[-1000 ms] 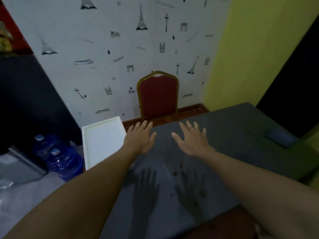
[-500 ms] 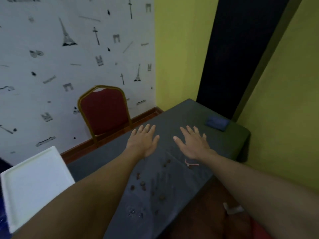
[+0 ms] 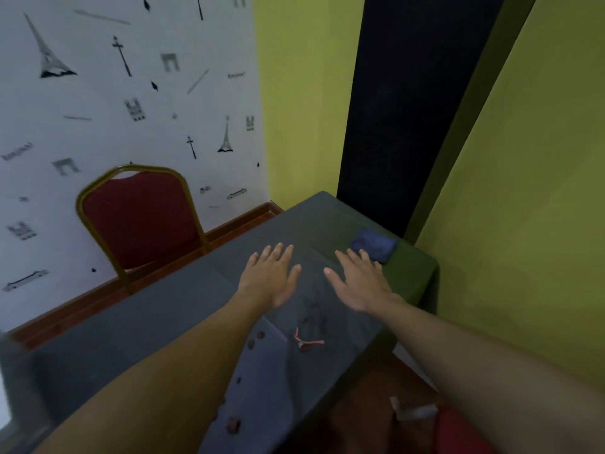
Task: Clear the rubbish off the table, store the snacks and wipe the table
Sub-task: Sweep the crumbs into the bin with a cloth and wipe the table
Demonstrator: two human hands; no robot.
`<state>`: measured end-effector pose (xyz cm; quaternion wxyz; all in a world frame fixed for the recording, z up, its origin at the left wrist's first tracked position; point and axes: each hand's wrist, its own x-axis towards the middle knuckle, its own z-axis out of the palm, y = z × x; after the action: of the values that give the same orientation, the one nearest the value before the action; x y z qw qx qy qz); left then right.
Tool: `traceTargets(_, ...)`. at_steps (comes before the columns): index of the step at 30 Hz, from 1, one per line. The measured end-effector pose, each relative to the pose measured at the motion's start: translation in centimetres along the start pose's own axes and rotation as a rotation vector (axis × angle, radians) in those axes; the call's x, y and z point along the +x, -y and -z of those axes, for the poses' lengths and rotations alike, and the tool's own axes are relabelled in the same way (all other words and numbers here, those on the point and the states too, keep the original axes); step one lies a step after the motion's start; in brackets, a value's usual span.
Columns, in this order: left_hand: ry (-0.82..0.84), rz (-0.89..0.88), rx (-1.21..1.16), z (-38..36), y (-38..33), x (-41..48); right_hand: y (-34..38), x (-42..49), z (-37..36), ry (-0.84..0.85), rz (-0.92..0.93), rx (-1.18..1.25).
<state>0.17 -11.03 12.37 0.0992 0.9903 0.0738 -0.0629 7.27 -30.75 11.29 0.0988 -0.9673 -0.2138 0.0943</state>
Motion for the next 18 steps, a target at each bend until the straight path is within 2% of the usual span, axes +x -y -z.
traceTargets(18,0.035,-0.119,0.037,1.2,-2.2,11.0,-5.0,7.7,2.0,-0.002,-0.105,0.074)
